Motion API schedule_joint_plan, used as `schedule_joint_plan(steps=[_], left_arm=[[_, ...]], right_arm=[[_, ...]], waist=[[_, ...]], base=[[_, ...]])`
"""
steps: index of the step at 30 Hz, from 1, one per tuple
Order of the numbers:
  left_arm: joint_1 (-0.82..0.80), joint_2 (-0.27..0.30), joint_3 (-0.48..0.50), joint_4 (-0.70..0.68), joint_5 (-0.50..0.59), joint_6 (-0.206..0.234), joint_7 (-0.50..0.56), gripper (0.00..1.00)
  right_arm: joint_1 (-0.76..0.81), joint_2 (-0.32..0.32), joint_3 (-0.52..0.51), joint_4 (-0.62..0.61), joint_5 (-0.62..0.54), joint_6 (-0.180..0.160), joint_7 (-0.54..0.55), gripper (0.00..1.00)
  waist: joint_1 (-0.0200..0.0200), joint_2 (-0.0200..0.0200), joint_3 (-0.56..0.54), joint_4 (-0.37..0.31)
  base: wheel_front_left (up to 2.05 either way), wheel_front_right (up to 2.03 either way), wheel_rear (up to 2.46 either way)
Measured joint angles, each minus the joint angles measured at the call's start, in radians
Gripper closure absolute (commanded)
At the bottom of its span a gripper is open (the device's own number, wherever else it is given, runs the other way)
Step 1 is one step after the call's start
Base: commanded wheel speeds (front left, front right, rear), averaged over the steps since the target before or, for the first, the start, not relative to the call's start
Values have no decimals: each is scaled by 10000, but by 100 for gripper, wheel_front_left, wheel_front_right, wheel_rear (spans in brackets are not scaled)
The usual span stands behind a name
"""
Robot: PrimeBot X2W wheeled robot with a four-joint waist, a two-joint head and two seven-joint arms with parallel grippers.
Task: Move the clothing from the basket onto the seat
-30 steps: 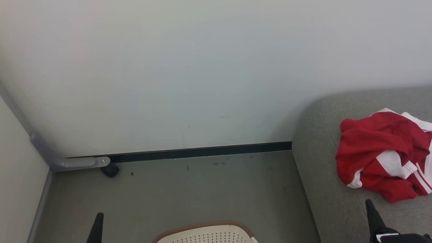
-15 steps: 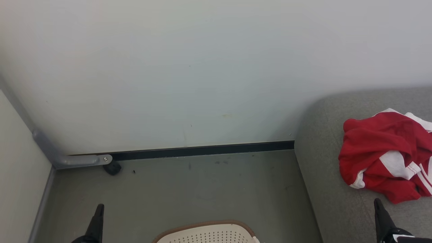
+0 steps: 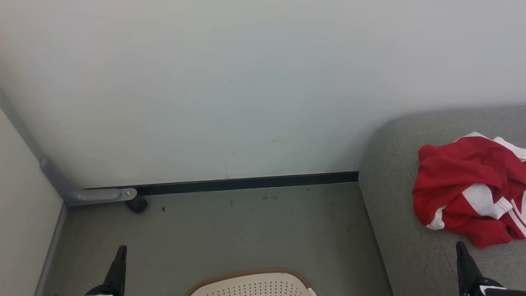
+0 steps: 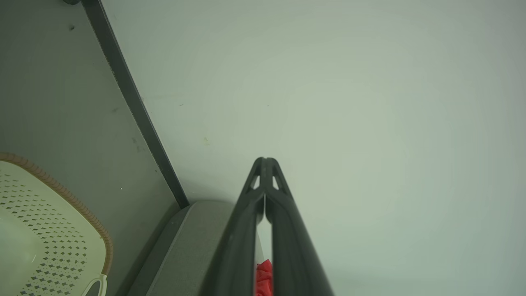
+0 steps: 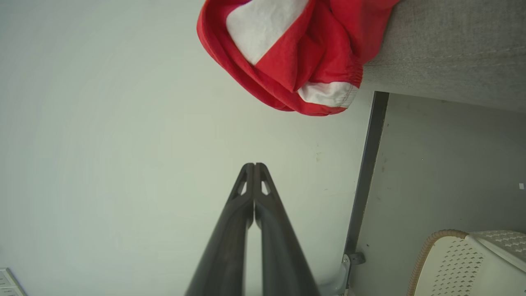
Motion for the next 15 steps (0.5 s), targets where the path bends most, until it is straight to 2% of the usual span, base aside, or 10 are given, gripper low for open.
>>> schedule_joint_plan(steps=[15], left_arm=[[0,-2,-2,0,-12,0,0,100]], right_arm=[[0,0,2,-21,2,0,-2,100]], waist=[[0,0,0,0]], base=[[0,0,0]])
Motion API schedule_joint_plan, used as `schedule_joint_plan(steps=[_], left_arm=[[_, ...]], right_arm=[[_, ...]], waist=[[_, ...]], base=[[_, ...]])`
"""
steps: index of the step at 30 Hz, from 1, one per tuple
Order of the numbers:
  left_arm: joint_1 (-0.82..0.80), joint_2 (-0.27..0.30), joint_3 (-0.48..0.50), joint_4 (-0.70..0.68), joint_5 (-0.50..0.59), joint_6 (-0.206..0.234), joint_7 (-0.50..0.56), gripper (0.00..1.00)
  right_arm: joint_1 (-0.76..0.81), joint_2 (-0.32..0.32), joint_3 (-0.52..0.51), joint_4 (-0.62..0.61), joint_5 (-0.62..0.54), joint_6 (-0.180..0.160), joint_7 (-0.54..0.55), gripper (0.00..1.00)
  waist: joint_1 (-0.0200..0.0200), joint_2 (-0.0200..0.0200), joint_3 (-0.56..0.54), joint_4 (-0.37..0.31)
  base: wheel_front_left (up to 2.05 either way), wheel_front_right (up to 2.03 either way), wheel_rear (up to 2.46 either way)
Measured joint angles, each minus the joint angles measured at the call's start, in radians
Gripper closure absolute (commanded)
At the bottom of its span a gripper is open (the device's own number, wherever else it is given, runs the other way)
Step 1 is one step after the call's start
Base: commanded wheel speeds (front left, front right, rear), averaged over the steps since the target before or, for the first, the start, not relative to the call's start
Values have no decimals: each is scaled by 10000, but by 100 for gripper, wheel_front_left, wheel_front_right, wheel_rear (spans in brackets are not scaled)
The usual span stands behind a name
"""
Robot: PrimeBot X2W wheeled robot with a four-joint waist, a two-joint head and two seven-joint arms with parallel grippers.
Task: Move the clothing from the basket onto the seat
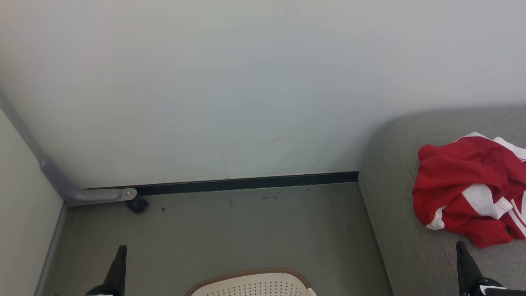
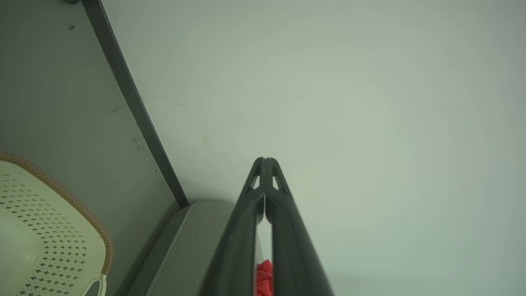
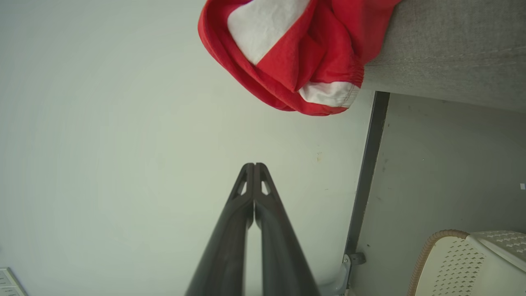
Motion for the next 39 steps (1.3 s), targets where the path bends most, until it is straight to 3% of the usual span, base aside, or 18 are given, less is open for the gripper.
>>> schedule_joint_plan(steps=[39], left_arm=[[0,-2,-2,0,0,0,0,100]], right_arm=[[0,2,0,-15,0,2,0,100]], waist=[[0,0,1,0]], base=[[0,0,0]])
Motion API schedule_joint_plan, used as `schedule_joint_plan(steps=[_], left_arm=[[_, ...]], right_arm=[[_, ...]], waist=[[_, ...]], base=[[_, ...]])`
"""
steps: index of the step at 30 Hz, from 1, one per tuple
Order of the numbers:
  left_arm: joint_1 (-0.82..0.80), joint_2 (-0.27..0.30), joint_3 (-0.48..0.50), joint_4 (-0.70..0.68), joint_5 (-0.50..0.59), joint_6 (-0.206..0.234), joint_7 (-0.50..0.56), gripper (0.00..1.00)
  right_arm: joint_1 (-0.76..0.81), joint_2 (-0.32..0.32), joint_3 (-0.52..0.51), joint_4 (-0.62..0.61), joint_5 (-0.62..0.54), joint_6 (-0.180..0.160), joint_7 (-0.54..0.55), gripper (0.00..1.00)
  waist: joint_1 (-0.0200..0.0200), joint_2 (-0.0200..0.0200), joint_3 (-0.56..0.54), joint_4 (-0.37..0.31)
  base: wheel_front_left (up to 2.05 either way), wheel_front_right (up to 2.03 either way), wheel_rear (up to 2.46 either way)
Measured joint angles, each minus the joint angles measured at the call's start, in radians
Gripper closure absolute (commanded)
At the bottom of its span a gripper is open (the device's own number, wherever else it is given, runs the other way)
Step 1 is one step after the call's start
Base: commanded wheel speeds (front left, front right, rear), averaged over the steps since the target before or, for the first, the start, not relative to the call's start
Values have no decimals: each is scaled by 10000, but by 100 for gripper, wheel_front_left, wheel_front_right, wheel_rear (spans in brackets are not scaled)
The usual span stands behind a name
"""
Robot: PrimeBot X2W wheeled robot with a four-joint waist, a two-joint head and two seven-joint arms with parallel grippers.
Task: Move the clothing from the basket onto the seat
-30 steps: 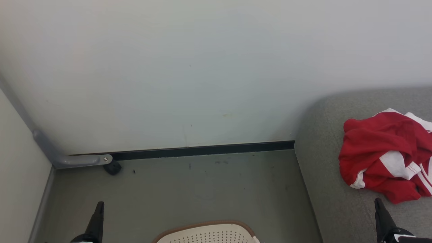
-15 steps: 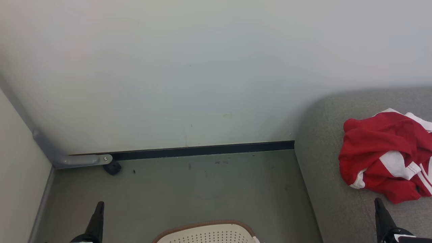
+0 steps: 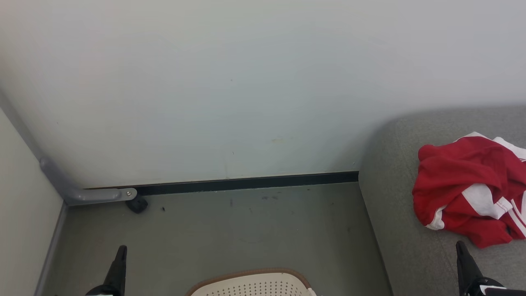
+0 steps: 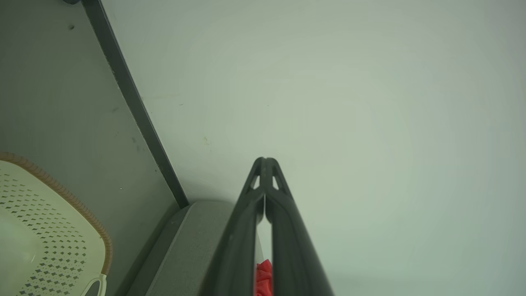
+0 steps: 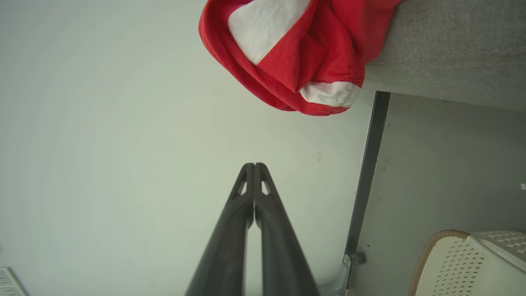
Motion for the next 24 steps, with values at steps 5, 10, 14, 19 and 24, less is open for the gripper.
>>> schedule_joint_plan(steps=[5,10,14,19,24], left_arm=[[0,0,0,0,0,0,0,100],[0,0,0,0,0,0,0,100],[0,0,0,-2,0,0,0,100],[0,0,0,-2,0,0,0,100],[0,0,0,-2,0,0,0,100]], right_arm=[[0,2,0,-2,0,0,0,100],[0,2,0,-2,0,0,0,100],[0,2,0,-4,2,0,0,100],[1,2,2,-6,2,0,0,100],[1,2,2,-6,2,0,0,100]], waist=[[0,0,0,0],[0,0,0,0],[0,0,0,0],[0,0,1,0],[0,0,1,0]], base=[[0,0,0],[0,0,0],[0,0,0],[0,0,0],[0,0,0]])
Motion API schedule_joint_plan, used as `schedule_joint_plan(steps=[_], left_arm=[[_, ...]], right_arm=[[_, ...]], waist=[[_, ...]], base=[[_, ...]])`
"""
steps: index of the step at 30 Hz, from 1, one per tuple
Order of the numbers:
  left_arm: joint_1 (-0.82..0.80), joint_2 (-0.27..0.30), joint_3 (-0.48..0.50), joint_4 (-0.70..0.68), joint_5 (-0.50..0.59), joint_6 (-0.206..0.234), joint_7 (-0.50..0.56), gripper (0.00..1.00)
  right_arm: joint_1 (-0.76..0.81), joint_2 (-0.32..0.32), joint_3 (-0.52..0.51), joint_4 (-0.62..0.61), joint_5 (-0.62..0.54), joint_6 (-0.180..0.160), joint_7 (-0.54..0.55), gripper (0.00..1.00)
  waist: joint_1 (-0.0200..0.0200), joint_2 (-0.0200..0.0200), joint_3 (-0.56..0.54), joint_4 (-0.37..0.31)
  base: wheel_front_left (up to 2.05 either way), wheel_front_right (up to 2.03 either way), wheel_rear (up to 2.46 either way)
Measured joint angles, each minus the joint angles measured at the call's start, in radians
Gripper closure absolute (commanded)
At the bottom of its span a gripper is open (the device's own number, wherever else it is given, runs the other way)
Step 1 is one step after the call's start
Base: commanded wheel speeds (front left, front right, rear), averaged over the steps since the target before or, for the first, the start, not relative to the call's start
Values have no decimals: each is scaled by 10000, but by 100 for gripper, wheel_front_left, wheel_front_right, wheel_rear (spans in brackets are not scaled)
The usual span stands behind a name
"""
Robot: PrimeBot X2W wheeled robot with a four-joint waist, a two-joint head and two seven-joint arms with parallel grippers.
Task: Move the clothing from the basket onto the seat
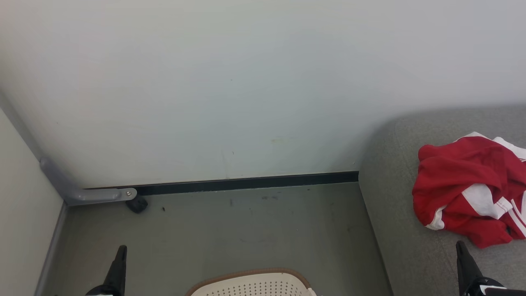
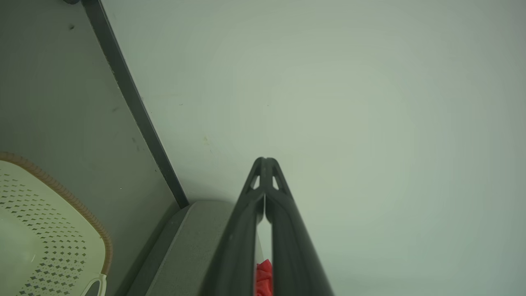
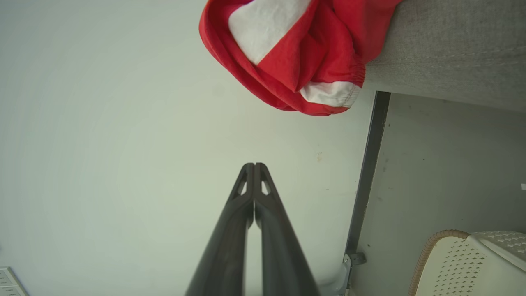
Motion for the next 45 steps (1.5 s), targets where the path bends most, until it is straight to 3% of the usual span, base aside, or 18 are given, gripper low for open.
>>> schedule_joint_plan(steps=[45], left_arm=[[0,-2,0,-6,0,0,0,100]], right_arm=[[0,0,0,-6,0,0,0,100]], waist=[[0,0,1,0]], base=[[0,0,0]])
